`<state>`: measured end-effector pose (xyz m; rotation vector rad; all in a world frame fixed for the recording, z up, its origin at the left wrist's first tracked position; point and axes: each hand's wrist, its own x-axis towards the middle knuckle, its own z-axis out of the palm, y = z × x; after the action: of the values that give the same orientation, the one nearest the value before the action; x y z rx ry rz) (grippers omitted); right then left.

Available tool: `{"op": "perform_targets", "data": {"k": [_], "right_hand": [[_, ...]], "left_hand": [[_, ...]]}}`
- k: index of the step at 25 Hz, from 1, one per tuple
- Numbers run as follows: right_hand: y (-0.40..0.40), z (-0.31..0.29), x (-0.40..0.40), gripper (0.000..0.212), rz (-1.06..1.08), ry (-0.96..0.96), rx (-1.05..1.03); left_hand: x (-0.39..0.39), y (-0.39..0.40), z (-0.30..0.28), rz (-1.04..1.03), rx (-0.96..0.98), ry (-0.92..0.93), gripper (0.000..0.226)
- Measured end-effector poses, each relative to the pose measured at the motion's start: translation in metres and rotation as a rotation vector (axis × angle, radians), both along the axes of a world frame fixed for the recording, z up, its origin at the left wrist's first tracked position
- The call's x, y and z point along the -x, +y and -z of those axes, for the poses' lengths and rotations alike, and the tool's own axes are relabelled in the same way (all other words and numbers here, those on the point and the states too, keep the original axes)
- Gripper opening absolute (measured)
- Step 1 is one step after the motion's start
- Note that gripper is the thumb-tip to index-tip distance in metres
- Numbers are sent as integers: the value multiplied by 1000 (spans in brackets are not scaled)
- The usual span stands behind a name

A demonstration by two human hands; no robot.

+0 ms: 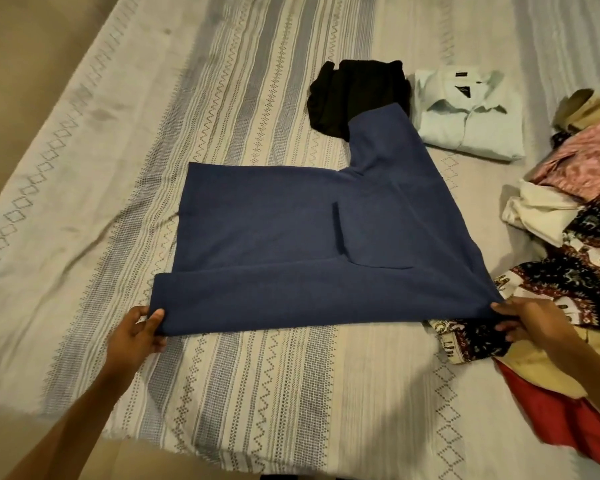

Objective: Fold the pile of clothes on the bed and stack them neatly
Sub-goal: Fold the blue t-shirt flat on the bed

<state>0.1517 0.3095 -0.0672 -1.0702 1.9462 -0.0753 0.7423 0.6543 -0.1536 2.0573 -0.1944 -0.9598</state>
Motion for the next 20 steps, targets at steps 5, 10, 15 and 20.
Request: {"op": "perform_targets", "data": {"k": [5, 10, 15, 20], "right_hand": [[-6, 3, -20, 21, -240, 26, 31], [-11, 6, -4, 22, -353, 183, 44], [-32, 11, -38, 21, -623, 270, 134], [-68, 37, -77, 62, -339, -20, 16]], "left_hand": [[3, -2, 6, 70, -81, -107, 33], [2, -5, 0, 322, -210, -312, 35], [-3, -40, -3, 317, -260, -322, 42], [-21, -71, 5, 88, -105, -104, 31]]}}
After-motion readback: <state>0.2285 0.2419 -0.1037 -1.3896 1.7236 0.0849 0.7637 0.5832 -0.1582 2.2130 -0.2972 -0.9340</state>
